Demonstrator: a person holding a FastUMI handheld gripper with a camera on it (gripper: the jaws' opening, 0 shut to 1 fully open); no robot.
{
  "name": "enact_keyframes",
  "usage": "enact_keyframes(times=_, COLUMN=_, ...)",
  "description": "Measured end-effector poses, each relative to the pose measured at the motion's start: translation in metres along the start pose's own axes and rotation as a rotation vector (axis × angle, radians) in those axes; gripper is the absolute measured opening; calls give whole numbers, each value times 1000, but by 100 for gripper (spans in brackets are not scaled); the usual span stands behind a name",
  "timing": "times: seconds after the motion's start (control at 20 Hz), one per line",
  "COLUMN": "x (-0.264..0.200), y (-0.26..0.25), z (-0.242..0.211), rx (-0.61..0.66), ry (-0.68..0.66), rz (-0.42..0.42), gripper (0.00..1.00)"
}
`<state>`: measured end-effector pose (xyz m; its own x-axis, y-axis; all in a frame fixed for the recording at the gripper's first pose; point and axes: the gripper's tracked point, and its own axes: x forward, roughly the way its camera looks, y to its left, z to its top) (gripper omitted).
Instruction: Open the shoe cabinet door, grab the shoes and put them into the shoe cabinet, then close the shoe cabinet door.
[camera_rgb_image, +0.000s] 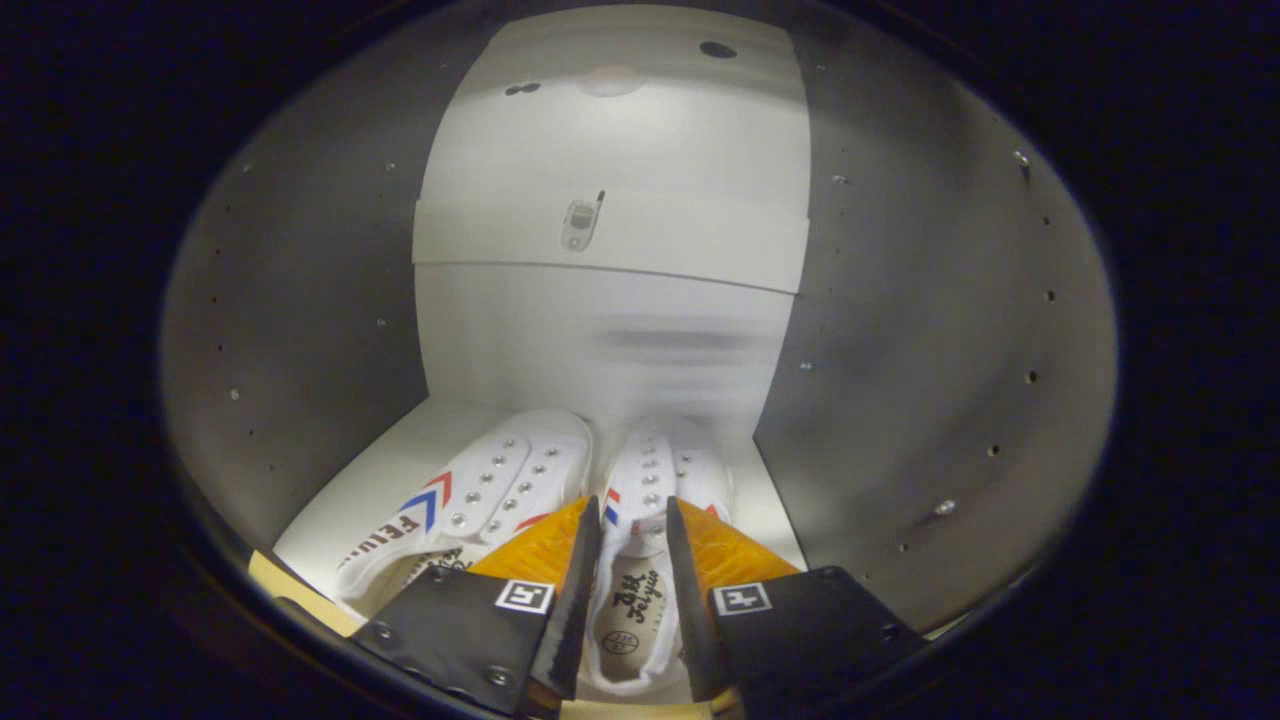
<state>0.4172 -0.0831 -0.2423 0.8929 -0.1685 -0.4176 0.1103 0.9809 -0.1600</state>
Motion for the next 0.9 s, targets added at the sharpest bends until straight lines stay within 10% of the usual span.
enact_keyframes(times=0.9, x=-241, y=36, z=38, rx=105, ry=-229, rz=-32, gripper=94)
